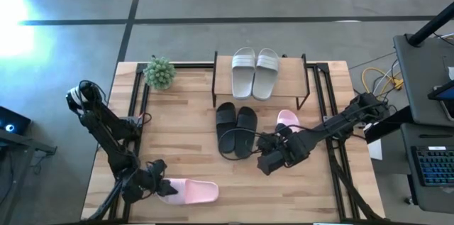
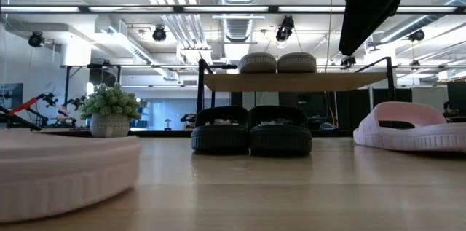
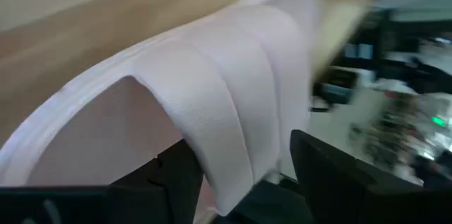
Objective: Pick and place slides into the shelf
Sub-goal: Move the left pink slipper to the top right of the table
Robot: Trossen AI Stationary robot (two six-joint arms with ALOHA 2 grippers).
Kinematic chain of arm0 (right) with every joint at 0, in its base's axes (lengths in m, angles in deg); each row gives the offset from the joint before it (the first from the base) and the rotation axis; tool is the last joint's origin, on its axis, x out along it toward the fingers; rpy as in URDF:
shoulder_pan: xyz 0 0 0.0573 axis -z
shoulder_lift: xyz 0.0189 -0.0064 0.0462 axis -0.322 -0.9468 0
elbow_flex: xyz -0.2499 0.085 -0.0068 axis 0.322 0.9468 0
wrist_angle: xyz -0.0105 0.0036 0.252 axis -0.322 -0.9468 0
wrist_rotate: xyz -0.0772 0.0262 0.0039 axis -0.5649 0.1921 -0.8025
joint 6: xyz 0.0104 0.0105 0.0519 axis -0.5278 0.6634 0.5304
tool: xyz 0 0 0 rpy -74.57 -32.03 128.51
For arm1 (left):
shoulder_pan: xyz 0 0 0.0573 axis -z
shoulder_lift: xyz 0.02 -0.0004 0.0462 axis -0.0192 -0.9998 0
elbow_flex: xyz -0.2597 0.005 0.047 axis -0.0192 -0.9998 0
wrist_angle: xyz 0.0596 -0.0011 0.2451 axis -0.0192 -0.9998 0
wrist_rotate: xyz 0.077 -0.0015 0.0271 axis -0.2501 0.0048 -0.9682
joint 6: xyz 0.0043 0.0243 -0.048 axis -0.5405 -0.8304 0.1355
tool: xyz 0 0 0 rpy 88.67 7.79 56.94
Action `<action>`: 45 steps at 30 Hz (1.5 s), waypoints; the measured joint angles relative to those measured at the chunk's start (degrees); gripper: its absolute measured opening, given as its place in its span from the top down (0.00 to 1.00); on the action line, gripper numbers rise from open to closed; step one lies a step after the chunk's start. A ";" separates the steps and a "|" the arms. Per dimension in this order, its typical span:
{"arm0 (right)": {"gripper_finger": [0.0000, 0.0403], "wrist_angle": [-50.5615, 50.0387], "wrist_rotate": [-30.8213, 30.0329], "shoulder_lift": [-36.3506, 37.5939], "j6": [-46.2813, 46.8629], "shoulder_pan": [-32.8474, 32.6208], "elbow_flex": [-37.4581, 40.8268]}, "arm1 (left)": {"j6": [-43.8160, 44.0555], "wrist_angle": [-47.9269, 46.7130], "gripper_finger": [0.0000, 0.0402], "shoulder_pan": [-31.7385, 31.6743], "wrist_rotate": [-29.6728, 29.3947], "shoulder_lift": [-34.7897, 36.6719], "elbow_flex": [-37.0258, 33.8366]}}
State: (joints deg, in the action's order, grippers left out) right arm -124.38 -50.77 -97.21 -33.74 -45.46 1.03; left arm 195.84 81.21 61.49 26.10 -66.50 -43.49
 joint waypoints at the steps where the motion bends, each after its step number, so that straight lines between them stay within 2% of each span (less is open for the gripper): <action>1: 0.71 0.00 0.00 0.00 0.00 0.00 0.00 | -1.82 1.78 0.54 -0.12 -1.37 0.17 -0.21; 5: 0.72 0.01 0.01 0.00 0.00 0.00 0.00 | -8.35 4.91 0.67 -0.69 -4.47 1.29 -0.61; 10: 0.76 0.00 0.00 0.02 1.77 -0.02 0.00 | -17.89 4.69 0.93 -3.10 -4.81 4.83 -1.05; 12: 0.79 -0.08 -0.20 0.46 4.01 -0.07 0.02 | -21.51 3.95 0.98 -5.20 -4.14 7.24 -1.82; 14: 0.82 -0.24 -1.25 1.22 7.47 -0.28 0.00 | -26.10 1.39 0.98 -8.29 -2.63 10.29 -2.05; 17: 0.86 -2.26 -5.77 3.31 15.60 -1.31 0.02 | -37.14 -1.58 0.99 -15.41 5.00 15.54 -2.00; 21: 0.91 -8.55 -12.50 7.11 29.81 -3.65 0.00 | -53.84 -2.20 1.00 -28.17 19.65 20.52 -1.17; 25: 0.93 -14.11 -14.04 10.00 42.26 -5.76 0.74 | -65.33 -2.20 1.00 -41.93 36.02 21.27 0.84; 29: 0.93 -15.57 -14.03 10.71 48.85 -7.56 1.89 | -74.20 -2.25 1.00 -52.43 49.90 17.29 4.24; 32: 0.93 -15.57 -13.80 10.37 51.17 -8.04 2.10 | -79.78 -2.17 1.00 -56.93 57.06 11.13 8.09; 41: 0.93 -16.41 -13.60 9.86 53.14 -7.82 2.14 | -101.00 -2.71 1.00 -60.98 66.85 -10.93 27.85; 45: 0.93 -16.54 -12.47 9.86 53.20 -7.80 2.14 | -111.36 -10.04 1.00 -62.07 68.20 -19.28 39.36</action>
State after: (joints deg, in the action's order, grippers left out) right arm -140.92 -63.24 -87.35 19.46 -53.26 3.17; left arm 84.47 71.17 -0.58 94.30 -85.78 -4.13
